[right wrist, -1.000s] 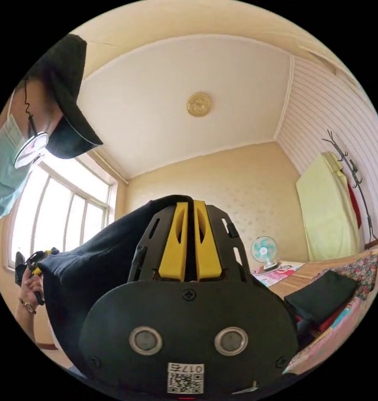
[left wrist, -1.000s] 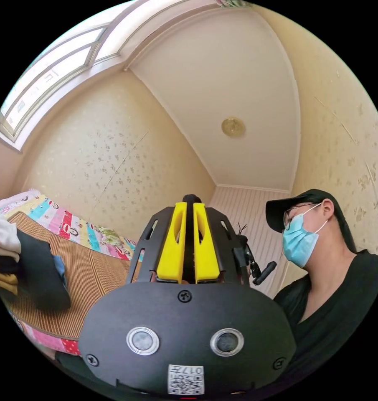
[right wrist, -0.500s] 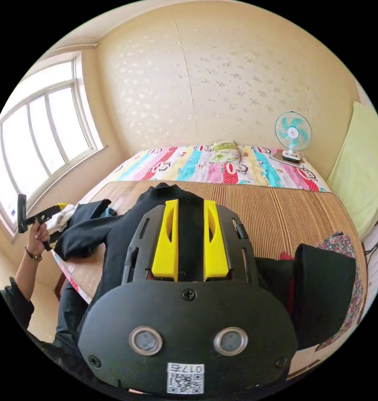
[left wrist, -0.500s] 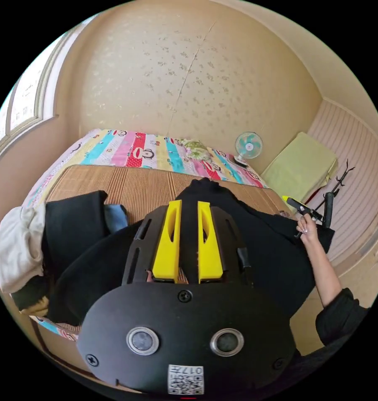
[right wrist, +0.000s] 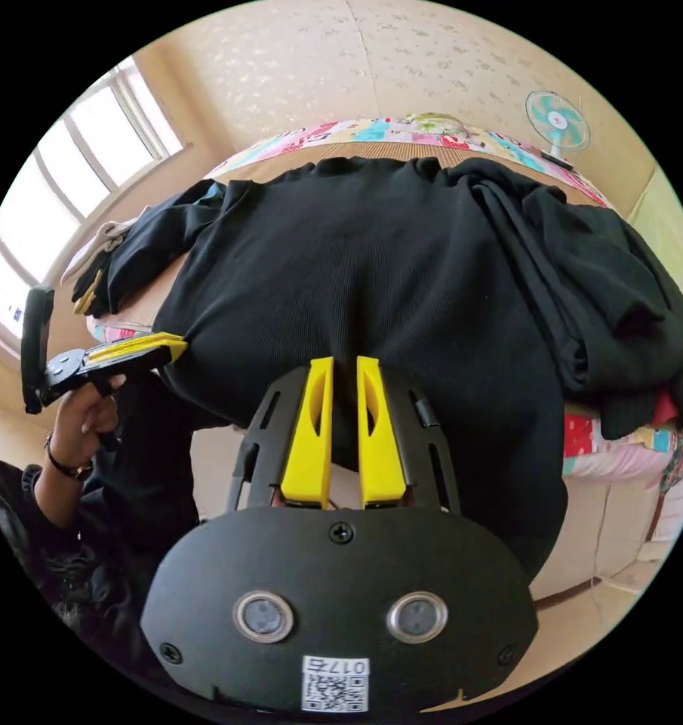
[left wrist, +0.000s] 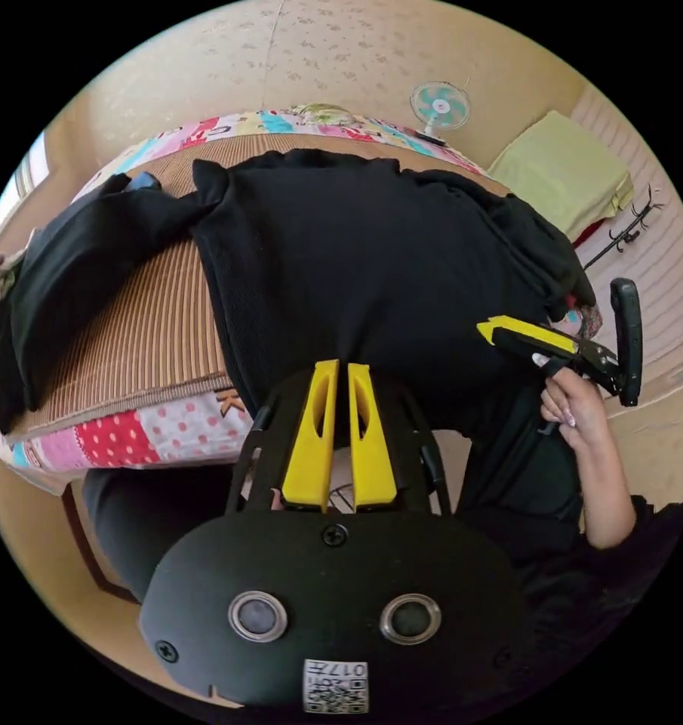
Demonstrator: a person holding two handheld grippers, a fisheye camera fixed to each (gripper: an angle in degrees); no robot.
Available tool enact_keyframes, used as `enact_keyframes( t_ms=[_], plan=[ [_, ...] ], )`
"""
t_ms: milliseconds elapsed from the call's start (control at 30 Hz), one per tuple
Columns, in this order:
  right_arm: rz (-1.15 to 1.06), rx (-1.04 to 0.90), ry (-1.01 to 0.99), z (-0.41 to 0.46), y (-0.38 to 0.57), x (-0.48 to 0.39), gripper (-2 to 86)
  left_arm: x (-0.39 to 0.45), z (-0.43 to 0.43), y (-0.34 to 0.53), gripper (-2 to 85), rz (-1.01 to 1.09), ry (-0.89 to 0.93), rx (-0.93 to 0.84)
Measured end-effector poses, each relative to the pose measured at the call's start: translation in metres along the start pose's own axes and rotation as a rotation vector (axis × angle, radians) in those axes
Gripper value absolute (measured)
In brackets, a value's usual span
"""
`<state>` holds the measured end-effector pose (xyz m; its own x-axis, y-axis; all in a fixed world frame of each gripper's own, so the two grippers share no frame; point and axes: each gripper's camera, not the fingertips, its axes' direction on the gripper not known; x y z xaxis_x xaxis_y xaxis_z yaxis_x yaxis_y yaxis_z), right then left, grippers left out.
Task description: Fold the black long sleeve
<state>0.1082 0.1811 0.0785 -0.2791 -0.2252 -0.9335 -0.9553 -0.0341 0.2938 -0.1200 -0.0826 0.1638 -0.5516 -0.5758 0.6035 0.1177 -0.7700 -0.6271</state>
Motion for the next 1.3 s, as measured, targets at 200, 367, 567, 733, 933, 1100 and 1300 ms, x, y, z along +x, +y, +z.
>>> enact_keyframes(
  t_ms=[200,367,567,733,933,1100,1300],
  plan=[
    [-0.012,-0.020,0.002,0.011,0.008,-0.012,6.0,-0.186,-0.132,0.037,10.7,-0.531,0.288,0.592],
    [0.029,-0.041,-0.062,0.024,-0.010,-0.001,5.6,-0.282,-0.159,0.027,15.3,-0.875,0.488,0.659],
    [-0.150,-0.063,0.152,0.027,-0.052,-0.034,3.2,-0.326,-0.142,0.040,5.7,-1.109,0.604,0.790],
    [-0.331,-0.633,0.288,0.062,-0.089,-0.057,1.2,-0.293,-0.209,0.068,2.8,-0.929,0.419,0.966],
    [-0.440,-0.147,0.437,-0.011,-0.129,-0.102,0.5,-0.285,-0.299,0.065,2.0,-0.596,0.138,1.031],
    [-0.546,-0.199,-0.430,0.090,-0.159,-0.136,0.5,-0.290,-0.333,0.050,1.9,-0.551,0.119,1.026],
    [-0.442,-0.027,-0.531,0.097,-0.146,-0.174,0.4,-0.193,-0.330,-0.010,2.5,-0.135,0.162,1.055]
  ],
)
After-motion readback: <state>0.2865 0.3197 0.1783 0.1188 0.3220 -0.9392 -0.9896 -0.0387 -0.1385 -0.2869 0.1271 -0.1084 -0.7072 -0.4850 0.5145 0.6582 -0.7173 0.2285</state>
